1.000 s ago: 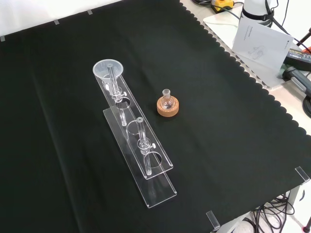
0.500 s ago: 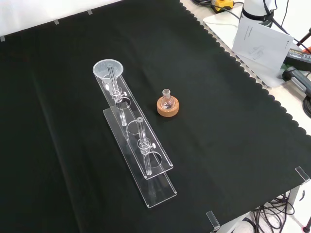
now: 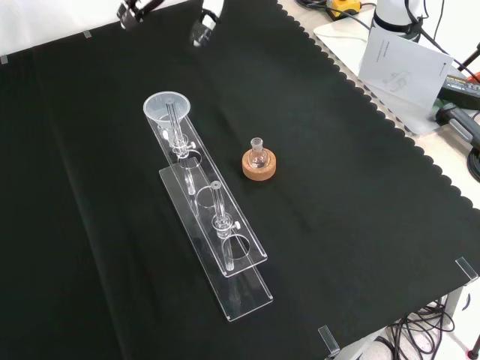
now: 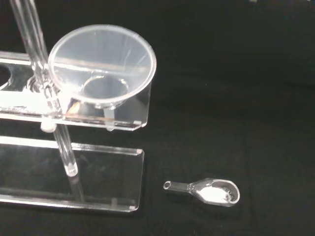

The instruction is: Pick up the funnel from the transparent funnel stand.

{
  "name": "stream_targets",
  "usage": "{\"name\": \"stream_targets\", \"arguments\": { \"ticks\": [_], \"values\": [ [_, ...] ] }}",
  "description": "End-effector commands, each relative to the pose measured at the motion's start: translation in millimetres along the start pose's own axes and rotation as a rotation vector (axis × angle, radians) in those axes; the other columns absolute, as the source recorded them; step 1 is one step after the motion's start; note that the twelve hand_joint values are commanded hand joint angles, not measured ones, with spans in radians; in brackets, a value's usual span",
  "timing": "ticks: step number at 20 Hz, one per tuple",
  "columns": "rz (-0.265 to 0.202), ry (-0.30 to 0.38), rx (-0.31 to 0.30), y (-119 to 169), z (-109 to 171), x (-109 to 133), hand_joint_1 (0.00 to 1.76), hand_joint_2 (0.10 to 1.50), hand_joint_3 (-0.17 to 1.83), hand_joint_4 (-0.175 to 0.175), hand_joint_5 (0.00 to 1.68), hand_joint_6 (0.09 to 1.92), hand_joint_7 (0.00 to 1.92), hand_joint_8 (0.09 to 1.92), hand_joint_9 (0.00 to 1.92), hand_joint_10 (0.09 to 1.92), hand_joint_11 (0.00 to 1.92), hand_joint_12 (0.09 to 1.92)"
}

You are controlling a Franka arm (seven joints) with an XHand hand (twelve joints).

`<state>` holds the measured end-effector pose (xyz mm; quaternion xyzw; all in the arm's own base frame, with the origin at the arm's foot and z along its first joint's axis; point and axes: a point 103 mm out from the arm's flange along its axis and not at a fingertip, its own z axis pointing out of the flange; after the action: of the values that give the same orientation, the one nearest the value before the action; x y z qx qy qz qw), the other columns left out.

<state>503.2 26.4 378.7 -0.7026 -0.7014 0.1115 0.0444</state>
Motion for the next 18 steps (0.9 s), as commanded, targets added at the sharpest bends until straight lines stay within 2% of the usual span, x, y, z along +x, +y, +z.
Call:
{"name": "stream_targets", "arguments": {
  "ticks": [1, 10, 18],
  "values": [
    [-0.03, -0.068, 0.076, 15.9, 25.0, 28.3, 0.48, 0.79, 0.26, 0.014, 0.14, 0.09, 0.0, 0.49, 0.18, 0.76, 0.17, 1.48],
    [-0.064, -0.117, 0.162, 35.2, 50.9, 42.8, 0.52, 0.74, 0.24, 0.026, 0.1, 0.09, 0.0, 0.42, 0.14, 0.79, 0.22, 1.51],
    [-0.066, -0.136, 0.193, 45.8, 68.7, 40.7, 0.55, 0.73, 0.23, 0.031, 0.05, 0.09, 0.0, 0.34, 0.08, 0.81, 0.23, 1.51]
  ]
}}
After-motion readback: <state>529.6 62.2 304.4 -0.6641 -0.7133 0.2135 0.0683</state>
